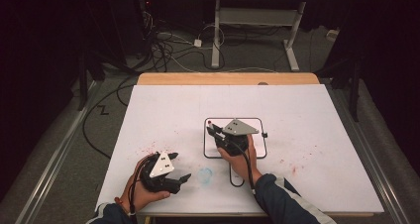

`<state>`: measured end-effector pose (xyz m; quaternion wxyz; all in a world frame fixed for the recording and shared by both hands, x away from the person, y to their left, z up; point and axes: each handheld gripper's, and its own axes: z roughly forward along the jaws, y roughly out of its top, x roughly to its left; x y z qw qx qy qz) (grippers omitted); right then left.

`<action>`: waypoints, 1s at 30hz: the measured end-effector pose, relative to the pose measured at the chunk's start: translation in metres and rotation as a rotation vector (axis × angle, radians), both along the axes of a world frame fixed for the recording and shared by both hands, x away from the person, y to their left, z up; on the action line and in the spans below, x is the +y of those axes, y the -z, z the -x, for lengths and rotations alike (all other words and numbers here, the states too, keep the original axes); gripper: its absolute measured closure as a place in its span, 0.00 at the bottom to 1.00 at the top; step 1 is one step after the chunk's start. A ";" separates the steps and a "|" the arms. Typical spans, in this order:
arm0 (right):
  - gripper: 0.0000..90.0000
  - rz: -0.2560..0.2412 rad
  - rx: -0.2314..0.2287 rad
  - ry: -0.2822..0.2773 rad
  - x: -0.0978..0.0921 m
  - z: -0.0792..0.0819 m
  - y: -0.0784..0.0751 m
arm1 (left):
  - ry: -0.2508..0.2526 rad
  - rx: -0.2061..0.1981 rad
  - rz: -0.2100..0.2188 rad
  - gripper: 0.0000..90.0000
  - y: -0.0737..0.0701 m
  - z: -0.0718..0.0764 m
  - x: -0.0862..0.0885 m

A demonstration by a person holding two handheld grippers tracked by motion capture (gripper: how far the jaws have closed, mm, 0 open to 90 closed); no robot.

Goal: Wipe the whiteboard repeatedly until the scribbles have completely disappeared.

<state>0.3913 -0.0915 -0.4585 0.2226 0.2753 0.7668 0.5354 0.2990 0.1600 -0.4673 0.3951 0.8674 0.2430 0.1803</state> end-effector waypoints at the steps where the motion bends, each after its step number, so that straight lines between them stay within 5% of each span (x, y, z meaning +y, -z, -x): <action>1: 0.91 0.001 -0.001 -0.021 0.003 0.003 0.001 | 0.000 0.001 -0.003 0.23 0.000 0.000 0.000; 4: 0.91 0.002 -0.008 -0.044 0.006 0.008 0.001 | 0.002 0.001 -0.003 0.23 0.000 0.000 -0.001; 10: 0.91 -0.007 0.008 0.019 -0.016 0.001 0.000 | 0.002 0.002 -0.005 0.23 0.000 0.000 -0.001; 17: 0.91 0.004 -0.003 -0.041 -0.013 0.012 0.000 | 0.004 0.002 -0.009 0.23 0.001 -0.001 -0.002; 23: 0.91 -0.016 0.012 0.081 -0.057 -0.005 -0.002 | 0.002 0.005 -0.009 0.23 0.001 -0.001 -0.001; 30: 0.91 -0.013 0.009 0.161 -0.097 -0.013 -0.003 | 0.000 0.007 -0.012 0.23 0.001 -0.002 -0.003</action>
